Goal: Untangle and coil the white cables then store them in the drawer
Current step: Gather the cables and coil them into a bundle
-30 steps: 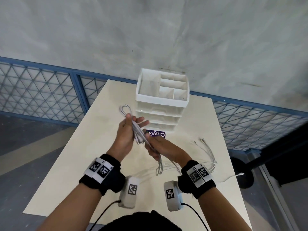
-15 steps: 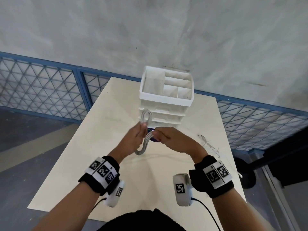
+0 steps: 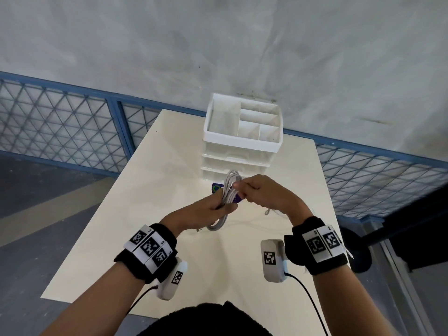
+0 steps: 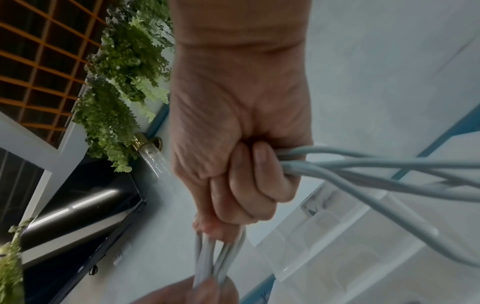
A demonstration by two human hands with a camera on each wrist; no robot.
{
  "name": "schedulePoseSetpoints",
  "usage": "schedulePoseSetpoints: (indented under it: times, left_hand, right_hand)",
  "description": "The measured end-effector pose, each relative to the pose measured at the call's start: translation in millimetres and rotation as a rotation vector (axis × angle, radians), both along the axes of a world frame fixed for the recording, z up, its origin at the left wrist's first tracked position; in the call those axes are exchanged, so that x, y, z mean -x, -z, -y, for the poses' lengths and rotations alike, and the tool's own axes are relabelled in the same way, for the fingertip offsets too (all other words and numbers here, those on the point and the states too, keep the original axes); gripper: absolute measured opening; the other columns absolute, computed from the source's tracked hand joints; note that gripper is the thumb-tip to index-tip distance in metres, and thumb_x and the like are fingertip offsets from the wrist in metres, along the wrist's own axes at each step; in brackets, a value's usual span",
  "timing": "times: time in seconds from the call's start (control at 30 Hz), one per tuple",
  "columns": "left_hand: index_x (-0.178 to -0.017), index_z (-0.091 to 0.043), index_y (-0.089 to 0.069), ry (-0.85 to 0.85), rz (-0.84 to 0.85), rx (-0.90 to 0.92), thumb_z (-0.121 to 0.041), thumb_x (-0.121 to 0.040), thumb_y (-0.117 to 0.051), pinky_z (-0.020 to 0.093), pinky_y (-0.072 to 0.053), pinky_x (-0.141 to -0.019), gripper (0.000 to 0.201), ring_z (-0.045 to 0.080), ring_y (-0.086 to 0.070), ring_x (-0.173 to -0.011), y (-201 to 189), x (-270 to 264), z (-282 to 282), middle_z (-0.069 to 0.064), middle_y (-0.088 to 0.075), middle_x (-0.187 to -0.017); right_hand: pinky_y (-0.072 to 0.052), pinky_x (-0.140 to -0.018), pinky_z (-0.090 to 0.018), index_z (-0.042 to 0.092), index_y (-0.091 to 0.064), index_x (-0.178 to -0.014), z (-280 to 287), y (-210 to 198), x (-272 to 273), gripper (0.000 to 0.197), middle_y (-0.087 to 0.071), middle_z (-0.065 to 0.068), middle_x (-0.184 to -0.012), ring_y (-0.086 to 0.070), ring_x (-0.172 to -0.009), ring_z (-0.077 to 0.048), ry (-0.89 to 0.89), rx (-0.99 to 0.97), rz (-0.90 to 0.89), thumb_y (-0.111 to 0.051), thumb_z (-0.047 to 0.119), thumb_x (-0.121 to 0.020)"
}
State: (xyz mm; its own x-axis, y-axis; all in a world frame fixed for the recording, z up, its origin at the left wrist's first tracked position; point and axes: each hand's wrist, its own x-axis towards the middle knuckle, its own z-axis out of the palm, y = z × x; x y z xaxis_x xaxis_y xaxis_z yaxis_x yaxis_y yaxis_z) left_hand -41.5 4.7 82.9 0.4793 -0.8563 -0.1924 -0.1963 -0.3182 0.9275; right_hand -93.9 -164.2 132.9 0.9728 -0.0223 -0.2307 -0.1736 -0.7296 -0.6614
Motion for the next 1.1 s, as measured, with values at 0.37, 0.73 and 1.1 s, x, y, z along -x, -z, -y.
schedulePoseSetpoints:
  times: [0.37,0.73,1.1]
  left_hand:
    - [-0.104,-0.01,-0.045,0.065,0.047,-0.166,-0.021,-0.1,-0.03,0.006,-0.039,-0.064,0.02,0.005,-0.048,-0.075,4.1,10.2,3.7,-0.008,-0.052,-0.086]
    - [-0.084,-0.015,-0.04,-0.03,-0.419,0.146,-0.03,-0.096,-0.04,0.023,-0.042,-0.059,0.019,0.007,-0.043,-0.054,6.7,5.8,-21.9,-0.009,-0.04,-0.066]
    - [-0.075,-0.016,-0.032,-0.327,-0.181,0.183,-0.033,-0.101,-0.026,0.024,-0.031,-0.051,0.031,0.01,-0.03,-0.052,7.6,27.0,5.9,-0.005,-0.034,-0.064]
  right_hand:
    - [-0.029,-0.038,-0.011,0.022,-0.053,-0.047,4.0,-14.1,-6.8,0.051,-0.045,0.005,-0.048,-0.035,-0.032,-0.006,-0.105,0.184,-0.084,-0.049,0.043,-0.093]
    - [-0.023,-0.049,-0.017,-0.001,-0.056,-0.095,50.7,7.2,10.1,0.035,-0.033,0.015,-0.054,-0.026,-0.051,-0.004,-0.027,-0.506,-0.001,-0.033,0.024,-0.101]
    - [-0.036,-0.055,-0.029,0.023,-0.044,-0.071,-36.6,60.7,2.4,0.033,-0.048,0.008,-0.06,-0.041,-0.048,-0.011,0.58,-0.316,0.413,-0.031,0.026,-0.102]
